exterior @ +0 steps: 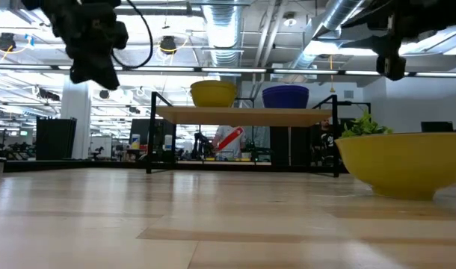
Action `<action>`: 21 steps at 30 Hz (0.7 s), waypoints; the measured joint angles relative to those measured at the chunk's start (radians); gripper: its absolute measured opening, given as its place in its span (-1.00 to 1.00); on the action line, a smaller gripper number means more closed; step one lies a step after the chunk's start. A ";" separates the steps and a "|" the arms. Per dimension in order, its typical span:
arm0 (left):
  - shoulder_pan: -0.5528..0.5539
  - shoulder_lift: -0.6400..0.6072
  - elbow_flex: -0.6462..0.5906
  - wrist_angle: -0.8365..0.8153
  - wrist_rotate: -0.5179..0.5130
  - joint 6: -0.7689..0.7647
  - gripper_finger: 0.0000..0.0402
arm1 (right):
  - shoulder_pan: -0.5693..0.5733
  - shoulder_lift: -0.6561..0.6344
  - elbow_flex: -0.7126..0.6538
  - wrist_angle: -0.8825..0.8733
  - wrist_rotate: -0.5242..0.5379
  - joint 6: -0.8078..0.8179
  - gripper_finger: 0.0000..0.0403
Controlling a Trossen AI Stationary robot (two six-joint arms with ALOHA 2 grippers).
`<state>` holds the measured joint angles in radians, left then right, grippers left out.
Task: Pick & Place Mini bowls
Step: Stack the white patterned bowl on top of the white patterned bowl on the shelf
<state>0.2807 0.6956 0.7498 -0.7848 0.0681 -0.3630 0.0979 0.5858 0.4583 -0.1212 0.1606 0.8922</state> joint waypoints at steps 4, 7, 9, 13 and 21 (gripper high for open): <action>0.000 -0.023 -0.045 0.008 0.046 -0.035 -0.59 | 0.083 0.004 0.000 0.014 -0.006 -0.043 -0.34; -0.017 -0.063 -0.083 0.045 0.094 -0.039 -0.59 | 0.145 0.004 0.000 0.055 -0.005 -0.089 -0.35; -0.033 -0.102 -0.104 0.069 0.100 -0.039 -0.59 | 0.181 0.004 0.000 0.087 -0.004 -0.107 -0.36; -0.059 -0.204 -0.151 0.125 0.098 -0.053 -0.59 | 0.246 0.004 0.000 0.120 -0.004 -0.115 -0.41; -0.073 -0.403 -0.226 0.156 0.098 -0.091 -0.59 | 0.338 0.020 0.041 0.137 0.031 -0.108 -0.51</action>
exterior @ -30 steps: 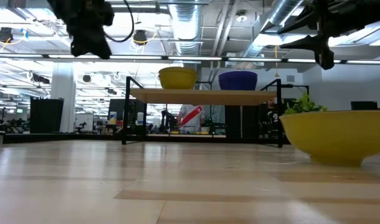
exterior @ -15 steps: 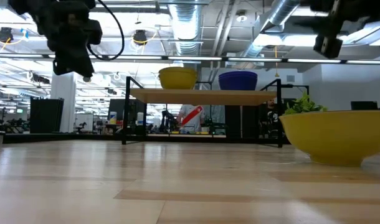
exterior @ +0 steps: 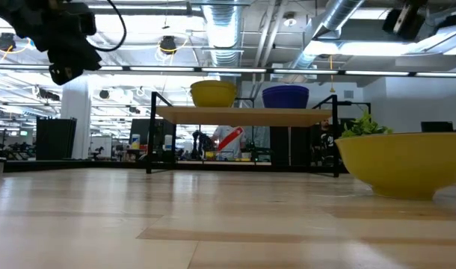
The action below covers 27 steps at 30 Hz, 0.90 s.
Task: Pick & Place Mini bowls
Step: Stack the white patterned bowl on top of the white patterned bowl on the shelf
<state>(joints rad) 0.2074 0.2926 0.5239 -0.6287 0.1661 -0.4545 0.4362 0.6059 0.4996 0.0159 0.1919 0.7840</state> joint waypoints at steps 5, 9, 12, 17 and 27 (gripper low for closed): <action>0.000 -0.059 -0.020 0.033 0.000 0.008 -0.59 | 0.031 0.067 0.099 -0.042 0.020 0.001 -0.54; 0.000 -0.064 -0.035 0.040 0.000 0.009 -0.59 | 0.041 0.171 0.234 -0.269 0.016 0.083 -0.54; 0.000 -0.060 -0.049 0.046 0.000 0.009 -0.59 | 0.042 0.270 0.343 -0.496 -0.027 0.195 -0.54; 0.000 -0.056 -0.065 0.051 0.000 0.009 -0.59 | 0.042 0.422 0.466 -0.757 -0.136 0.410 -0.54; 0.000 -0.056 -0.065 0.069 0.000 0.012 -0.59 | 0.060 0.588 0.487 -0.798 -0.414 0.682 -0.54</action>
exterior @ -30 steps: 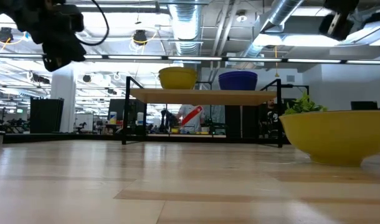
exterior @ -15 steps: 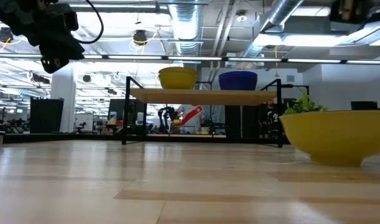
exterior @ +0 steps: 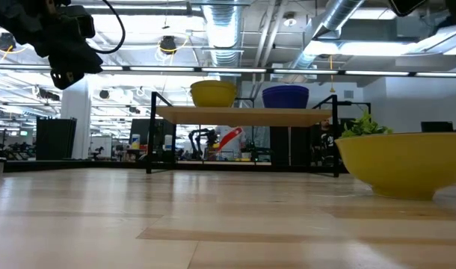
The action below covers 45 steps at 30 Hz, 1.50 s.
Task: Pick & Place Mini bowls
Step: Stack the white patterned bowl on top of the white patterned bowl on the shelf
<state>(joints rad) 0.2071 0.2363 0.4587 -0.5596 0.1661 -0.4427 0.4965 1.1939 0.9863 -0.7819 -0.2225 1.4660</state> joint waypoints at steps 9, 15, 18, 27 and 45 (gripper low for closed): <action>0.000 0.000 0.000 0.000 0.000 0.000 -0.59 | 0.043 0.143 0.000 0.045 0.081 -0.291 -0.54; 0.000 0.000 0.000 0.001 0.001 0.000 -0.59 | 0.043 0.263 0.002 0.076 0.089 -0.505 -0.54; 0.000 0.000 0.000 0.001 0.001 0.000 -0.59 | 0.030 0.302 0.002 0.077 0.089 -0.554 -0.54; 0.000 0.000 0.000 0.001 0.001 0.000 -0.59 | 0.002 0.368 0.045 0.076 0.091 -0.763 -0.54; 0.000 0.002 0.001 0.007 0.001 -0.011 -0.59 | -0.020 0.462 0.061 0.005 0.068 -1.108 -0.54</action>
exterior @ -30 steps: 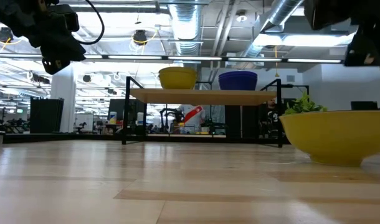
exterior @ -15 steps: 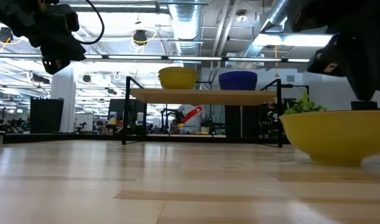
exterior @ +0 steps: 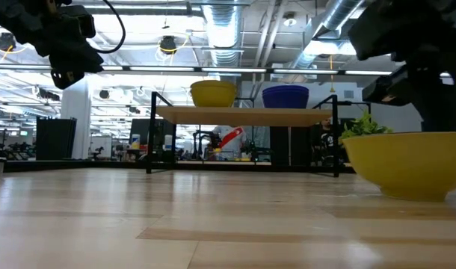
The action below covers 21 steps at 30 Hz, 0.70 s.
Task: Pick & Place Mini bowls
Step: Stack the white patterned bowl on top of the white patterned bowl on the shelf
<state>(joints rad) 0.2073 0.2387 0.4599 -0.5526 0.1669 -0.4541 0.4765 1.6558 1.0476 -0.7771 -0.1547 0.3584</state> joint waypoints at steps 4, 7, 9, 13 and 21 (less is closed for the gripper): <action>0.000 0.008 0.000 0.000 0.000 0.000 -0.59 | 0.019 0.000 0.019 -0.004 0.000 -0.011 -0.54; 0.000 0.022 0.000 0.001 0.000 0.000 -0.59 | 0.033 0.000 0.033 -0.007 0.002 -0.019 -0.54; 0.000 0.034 0.000 0.002 0.000 0.000 -0.59 | 0.039 0.000 0.049 -0.007 0.001 -0.019 -0.54; 0.000 0.065 0.000 0.005 0.000 0.000 -0.59 | 0.052 0.000 0.073 -0.009 -0.001 -0.019 -0.54; 0.000 0.124 0.000 0.021 0.000 0.001 -0.59 | 0.089 -0.001 0.090 -0.009 0.000 -0.019 -0.54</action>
<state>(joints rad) 0.2071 0.3625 0.4603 -0.5314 0.1665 -0.4528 0.5651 1.6550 1.1374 -0.7864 -0.1547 0.3397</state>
